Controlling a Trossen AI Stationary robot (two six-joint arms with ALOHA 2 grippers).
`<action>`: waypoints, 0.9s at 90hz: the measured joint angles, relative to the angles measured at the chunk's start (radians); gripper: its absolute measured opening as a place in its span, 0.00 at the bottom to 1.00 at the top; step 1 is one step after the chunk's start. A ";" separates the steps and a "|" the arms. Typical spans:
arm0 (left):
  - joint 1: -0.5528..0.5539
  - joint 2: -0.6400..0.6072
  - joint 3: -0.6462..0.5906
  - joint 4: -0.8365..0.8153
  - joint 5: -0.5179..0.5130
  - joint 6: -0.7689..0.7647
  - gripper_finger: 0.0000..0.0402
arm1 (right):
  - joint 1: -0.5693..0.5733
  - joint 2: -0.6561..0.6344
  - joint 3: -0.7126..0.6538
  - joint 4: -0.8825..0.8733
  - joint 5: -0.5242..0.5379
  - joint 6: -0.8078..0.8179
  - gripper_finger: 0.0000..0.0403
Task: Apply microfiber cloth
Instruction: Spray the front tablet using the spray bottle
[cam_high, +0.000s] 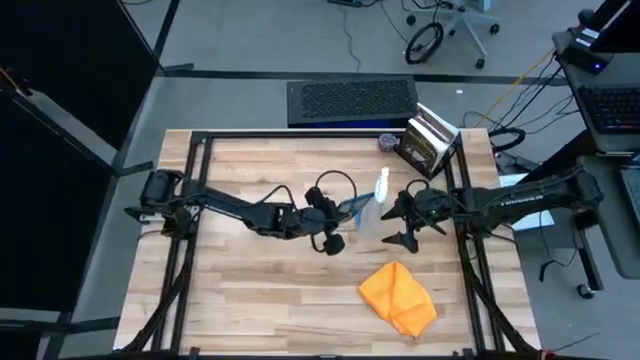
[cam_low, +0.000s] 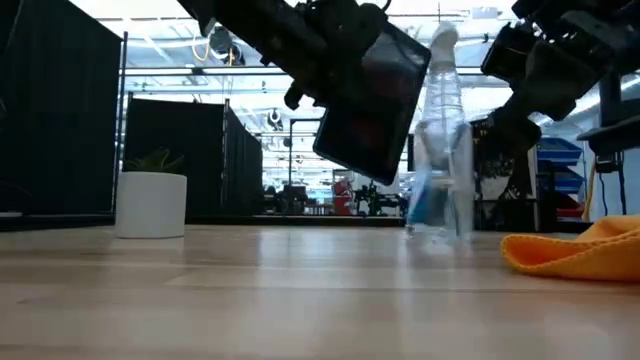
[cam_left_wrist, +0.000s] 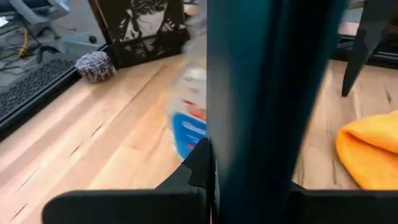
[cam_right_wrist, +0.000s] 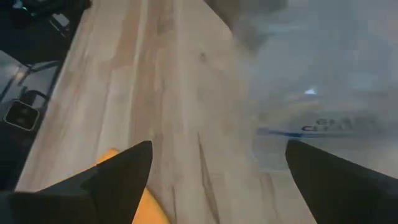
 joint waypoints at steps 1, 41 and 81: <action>-0.001 0.000 0.000 -0.001 0.001 0.000 0.02 | 0.002 0.003 0.000 0.003 0.001 0.001 0.87; -0.006 -0.024 0.000 -0.134 -0.015 0.008 0.02 | 0.011 -0.044 0.000 -0.144 0.096 0.044 0.87; 0.110 -0.024 0.001 -0.294 -0.140 0.139 0.02 | -0.065 -0.079 0.000 -0.272 0.724 -0.065 0.87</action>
